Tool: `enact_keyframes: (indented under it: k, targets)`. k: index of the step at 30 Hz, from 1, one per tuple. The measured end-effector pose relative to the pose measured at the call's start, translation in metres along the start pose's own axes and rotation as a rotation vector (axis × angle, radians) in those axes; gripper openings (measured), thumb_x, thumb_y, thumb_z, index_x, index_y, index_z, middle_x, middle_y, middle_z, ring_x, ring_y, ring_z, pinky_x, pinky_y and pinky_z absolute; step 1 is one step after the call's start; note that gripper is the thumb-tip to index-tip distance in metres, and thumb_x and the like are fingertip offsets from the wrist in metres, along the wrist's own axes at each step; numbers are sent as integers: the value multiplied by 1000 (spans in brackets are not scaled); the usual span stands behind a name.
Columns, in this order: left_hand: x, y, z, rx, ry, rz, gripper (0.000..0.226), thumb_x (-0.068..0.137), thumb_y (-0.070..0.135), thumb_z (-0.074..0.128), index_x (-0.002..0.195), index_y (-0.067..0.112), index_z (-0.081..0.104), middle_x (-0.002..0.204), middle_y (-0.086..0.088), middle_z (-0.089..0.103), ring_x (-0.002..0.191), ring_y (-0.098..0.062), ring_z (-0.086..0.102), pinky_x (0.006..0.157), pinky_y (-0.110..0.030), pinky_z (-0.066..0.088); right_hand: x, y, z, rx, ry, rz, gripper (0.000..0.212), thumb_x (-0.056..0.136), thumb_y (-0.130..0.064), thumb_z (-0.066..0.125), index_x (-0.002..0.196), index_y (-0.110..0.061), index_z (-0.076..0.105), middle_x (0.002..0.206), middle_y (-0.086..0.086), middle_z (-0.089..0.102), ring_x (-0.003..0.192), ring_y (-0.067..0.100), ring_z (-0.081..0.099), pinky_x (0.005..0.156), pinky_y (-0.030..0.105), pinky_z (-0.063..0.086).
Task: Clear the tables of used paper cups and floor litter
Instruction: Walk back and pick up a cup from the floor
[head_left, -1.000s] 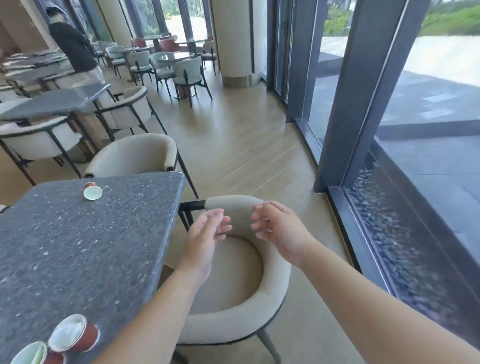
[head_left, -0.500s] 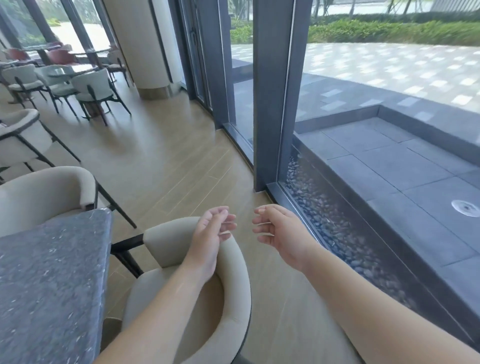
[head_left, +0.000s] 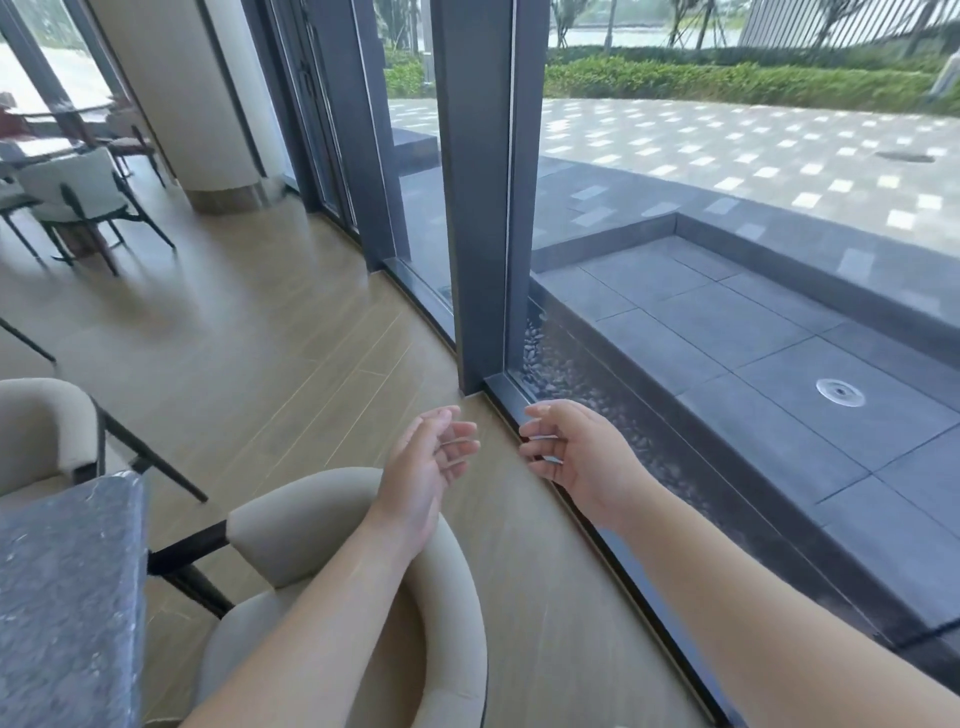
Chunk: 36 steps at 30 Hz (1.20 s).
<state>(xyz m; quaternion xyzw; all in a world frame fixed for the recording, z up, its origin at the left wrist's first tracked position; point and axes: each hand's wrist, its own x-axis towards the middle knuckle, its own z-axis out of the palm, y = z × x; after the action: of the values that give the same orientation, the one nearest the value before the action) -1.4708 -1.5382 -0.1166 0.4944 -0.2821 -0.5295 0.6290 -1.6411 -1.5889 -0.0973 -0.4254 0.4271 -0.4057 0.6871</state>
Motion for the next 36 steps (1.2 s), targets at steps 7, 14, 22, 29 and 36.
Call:
enact_keyframes:
  k: [7,14,22,29,36]
  targets:
    - [44,-13,24,28,-2,-27,21,100,28,46,107,18,63,93,-2,71,83,-16,67,78,-33,44,50,-7,-33,16,-21,23,9,71,-26,67,71,-28,76,77,2,69,68,17,65,61,29,51]
    - [109,-24,80,75,50,-49,23,99,29,48,111,17,64,99,-5,69,88,-19,65,82,-36,44,125,-33,-88,50,-39,47,7,79,-21,66,79,-22,73,78,3,69,67,18,65,60,29,51]
    - [183,-16,145,110,132,3,43,80,42,58,113,16,63,97,-4,71,86,-17,68,77,-33,47,217,-77,-135,13,-159,80,12,81,-23,64,90,-17,68,73,-2,69,63,13,64,58,26,50]
    - [219,-6,148,83,214,47,37,87,38,57,116,15,62,101,-6,69,88,-18,67,75,-32,48,271,-88,-133,52,-250,115,17,73,-25,63,87,-21,72,78,-1,70,66,14,65,58,27,50]
    - [262,-9,128,35,284,56,24,99,28,47,113,15,62,100,-7,69,86,-18,66,75,-32,47,329,-79,-117,6,-299,166,18,75,-23,59,87,-24,74,82,0,69,70,15,66,60,27,51]
